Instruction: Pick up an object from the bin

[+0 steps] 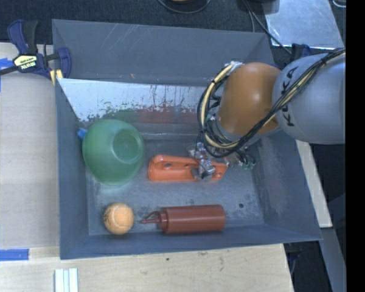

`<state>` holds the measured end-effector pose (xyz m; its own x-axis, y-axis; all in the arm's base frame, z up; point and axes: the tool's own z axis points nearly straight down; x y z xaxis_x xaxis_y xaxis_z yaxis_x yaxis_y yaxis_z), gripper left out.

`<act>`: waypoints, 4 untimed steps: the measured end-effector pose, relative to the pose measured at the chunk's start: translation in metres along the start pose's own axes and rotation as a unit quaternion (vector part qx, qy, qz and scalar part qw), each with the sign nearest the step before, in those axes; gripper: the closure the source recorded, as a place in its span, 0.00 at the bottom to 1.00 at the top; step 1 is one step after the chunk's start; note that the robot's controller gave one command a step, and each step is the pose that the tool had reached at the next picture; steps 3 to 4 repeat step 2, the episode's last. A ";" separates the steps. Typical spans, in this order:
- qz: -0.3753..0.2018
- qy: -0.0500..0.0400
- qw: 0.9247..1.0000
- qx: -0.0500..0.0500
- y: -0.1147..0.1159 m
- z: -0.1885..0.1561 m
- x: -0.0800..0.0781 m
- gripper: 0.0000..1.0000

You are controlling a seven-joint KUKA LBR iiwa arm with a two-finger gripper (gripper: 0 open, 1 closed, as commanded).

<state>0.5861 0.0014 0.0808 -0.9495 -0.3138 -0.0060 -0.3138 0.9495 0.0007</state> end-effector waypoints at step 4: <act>0.001 -0.003 1.000 0.001 -0.001 -0.040 -0.002 1.00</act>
Offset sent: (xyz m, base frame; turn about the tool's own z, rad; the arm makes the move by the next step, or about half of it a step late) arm 0.0001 0.0001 0.0725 0.0000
